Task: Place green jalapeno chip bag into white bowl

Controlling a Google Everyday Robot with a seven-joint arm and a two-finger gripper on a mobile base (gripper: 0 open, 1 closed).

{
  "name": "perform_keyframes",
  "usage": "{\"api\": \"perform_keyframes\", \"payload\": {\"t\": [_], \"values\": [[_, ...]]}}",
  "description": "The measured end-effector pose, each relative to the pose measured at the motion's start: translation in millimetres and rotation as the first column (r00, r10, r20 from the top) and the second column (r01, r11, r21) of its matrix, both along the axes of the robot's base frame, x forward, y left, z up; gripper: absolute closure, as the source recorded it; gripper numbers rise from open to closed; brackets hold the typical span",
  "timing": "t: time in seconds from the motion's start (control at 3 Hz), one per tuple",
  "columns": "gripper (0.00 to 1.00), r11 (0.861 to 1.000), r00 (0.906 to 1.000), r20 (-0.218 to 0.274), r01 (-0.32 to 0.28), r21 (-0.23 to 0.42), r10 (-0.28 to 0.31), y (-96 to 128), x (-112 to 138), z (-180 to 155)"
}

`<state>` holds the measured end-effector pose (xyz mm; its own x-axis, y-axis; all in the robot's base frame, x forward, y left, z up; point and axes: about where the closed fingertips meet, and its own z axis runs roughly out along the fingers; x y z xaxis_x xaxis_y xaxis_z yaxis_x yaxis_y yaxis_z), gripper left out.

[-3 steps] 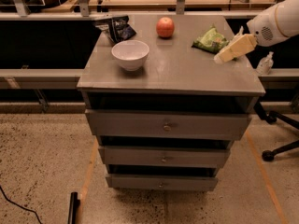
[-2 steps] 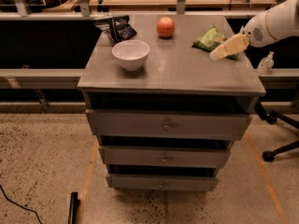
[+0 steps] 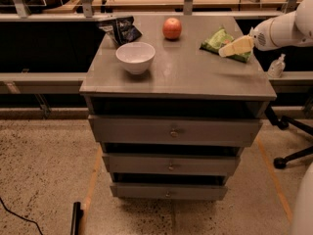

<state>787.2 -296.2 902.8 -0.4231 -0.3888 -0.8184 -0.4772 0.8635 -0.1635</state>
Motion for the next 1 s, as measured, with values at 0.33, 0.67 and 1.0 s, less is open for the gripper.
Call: {"api": "perform_keyframes", "payload": {"t": [0.33,0.67,1.0], "values": [[0.0,1.0,0.9991,0.041,0.013,0.005,-0.013,-13,34,-20],[0.0,1.0,0.9992,0.036,0.014,0.011,-0.014,-18,50,-39],[0.18,1.0,0.9995,0.029,0.007,0.029,-0.008,-21,60,-55]]}}
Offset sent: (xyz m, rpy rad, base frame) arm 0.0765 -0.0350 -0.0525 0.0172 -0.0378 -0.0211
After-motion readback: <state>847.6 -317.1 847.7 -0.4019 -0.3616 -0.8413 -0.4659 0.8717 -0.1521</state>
